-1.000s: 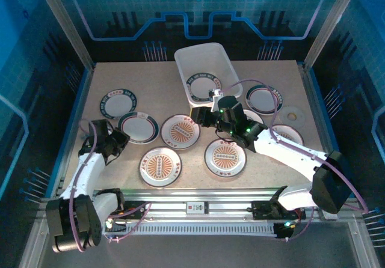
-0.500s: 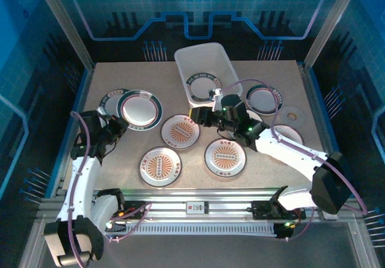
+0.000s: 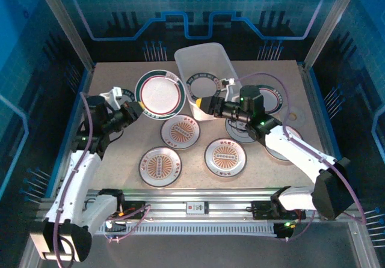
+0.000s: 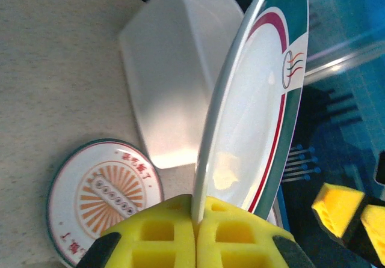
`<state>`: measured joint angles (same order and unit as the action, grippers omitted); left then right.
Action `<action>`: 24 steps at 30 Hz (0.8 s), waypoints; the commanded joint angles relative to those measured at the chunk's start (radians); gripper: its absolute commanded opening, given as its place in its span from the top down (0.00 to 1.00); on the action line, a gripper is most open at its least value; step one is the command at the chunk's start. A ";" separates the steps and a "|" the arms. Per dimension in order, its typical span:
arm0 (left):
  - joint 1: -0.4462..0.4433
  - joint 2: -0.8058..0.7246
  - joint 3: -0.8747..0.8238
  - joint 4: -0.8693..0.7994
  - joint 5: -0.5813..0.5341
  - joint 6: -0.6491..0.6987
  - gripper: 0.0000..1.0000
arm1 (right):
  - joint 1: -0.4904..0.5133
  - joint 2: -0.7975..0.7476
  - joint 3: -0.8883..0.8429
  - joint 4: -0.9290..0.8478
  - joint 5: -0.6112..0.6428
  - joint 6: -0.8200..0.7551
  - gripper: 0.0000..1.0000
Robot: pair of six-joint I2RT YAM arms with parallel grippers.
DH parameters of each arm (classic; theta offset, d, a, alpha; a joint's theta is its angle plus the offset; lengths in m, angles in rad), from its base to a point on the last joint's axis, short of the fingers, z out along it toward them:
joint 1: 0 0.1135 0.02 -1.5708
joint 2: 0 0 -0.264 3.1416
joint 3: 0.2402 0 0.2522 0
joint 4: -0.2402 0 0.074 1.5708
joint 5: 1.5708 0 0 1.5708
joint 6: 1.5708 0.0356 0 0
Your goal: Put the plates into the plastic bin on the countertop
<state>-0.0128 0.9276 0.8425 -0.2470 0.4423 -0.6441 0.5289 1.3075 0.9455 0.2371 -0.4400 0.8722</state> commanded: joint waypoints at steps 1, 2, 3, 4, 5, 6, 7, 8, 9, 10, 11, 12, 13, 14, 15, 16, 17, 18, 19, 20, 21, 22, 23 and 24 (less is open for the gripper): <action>-0.048 0.018 0.055 0.073 0.019 0.038 1.00 | -0.005 0.026 -0.011 0.096 -0.080 0.039 0.54; -0.064 0.025 0.060 0.078 0.014 0.037 1.00 | -0.006 0.033 -0.013 0.114 -0.088 0.046 0.54; -0.076 0.031 0.064 0.081 0.009 0.038 1.00 | -0.006 0.040 -0.016 0.129 -0.091 0.056 0.54; -0.085 0.038 0.067 0.085 0.007 0.037 1.00 | -0.007 0.047 -0.019 0.140 -0.091 0.064 0.55; -0.094 0.041 0.069 0.091 0.006 0.034 1.00 | -0.007 0.052 -0.020 0.146 -0.091 0.068 0.55; -0.102 0.042 0.070 0.096 0.003 0.032 1.00 | -0.007 0.060 -0.022 0.145 -0.087 0.070 0.56; -0.107 0.043 0.071 0.101 0.000 0.032 1.00 | -0.007 0.064 -0.023 0.143 -0.084 0.072 0.56; -0.114 0.042 0.072 0.104 -0.001 0.033 1.00 | -0.006 0.069 -0.025 0.146 -0.081 0.073 0.57; -0.119 0.042 0.072 0.105 -0.005 0.035 1.00 | -0.008 0.072 -0.029 0.149 -0.076 0.076 0.57; -0.122 0.043 0.073 0.106 -0.006 0.036 1.00 | -0.007 0.074 -0.033 0.153 -0.073 0.079 0.57; -0.125 0.043 0.072 0.108 -0.004 0.036 1.00 | -0.008 0.076 -0.037 0.157 -0.068 0.080 0.58; -0.125 0.043 0.073 0.110 -0.004 0.036 1.00 | -0.009 0.079 -0.040 0.156 -0.063 0.082 0.58; -0.127 0.043 0.072 0.111 -0.005 0.036 1.00 | -0.013 0.080 -0.043 0.155 -0.056 0.085 0.59; -0.127 0.043 0.074 0.110 -0.005 0.038 1.00 | -0.015 0.079 -0.048 0.157 -0.052 0.087 0.59; -0.127 0.043 0.074 0.111 -0.004 0.037 1.00 | -0.017 0.077 -0.054 0.161 -0.048 0.091 0.59; -0.128 0.043 0.073 0.112 -0.001 0.039 1.00 | -0.018 0.075 -0.057 0.166 -0.046 0.095 0.59; -0.131 0.043 0.076 0.111 -0.003 0.040 1.00 | -0.020 0.074 -0.060 0.171 -0.044 0.096 0.59; -0.132 0.043 0.076 0.109 -0.006 0.040 1.00 | -0.023 0.071 -0.060 0.171 -0.041 0.097 0.59; -0.133 0.042 0.076 0.107 -0.010 0.042 1.00 | -0.026 0.067 -0.060 0.174 -0.039 0.099 0.60; -0.133 0.040 0.075 0.104 -0.014 0.044 1.00 | -0.026 0.063 -0.060 0.177 -0.036 0.101 0.59; -0.133 0.039 0.072 0.102 -0.016 0.045 1.00 | -0.029 0.057 -0.060 0.179 -0.033 0.103 0.59; -0.133 0.037 0.072 0.103 -0.017 0.045 1.00 | -0.029 0.052 -0.087 0.180 -0.030 0.105 0.60; -0.134 0.035 0.072 0.101 -0.017 0.043 1.00 | -0.031 0.045 -0.094 0.181 -0.026 0.105 0.59; -0.134 0.035 0.073 0.101 -0.016 0.044 1.00 | -0.032 0.039 -0.099 0.179 -0.021 0.106 0.59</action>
<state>-0.1360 0.9810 0.8692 -0.2024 0.4198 -0.6212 0.5125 1.3750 0.8764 0.3912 -0.4831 0.9695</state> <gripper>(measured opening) 0.062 0.406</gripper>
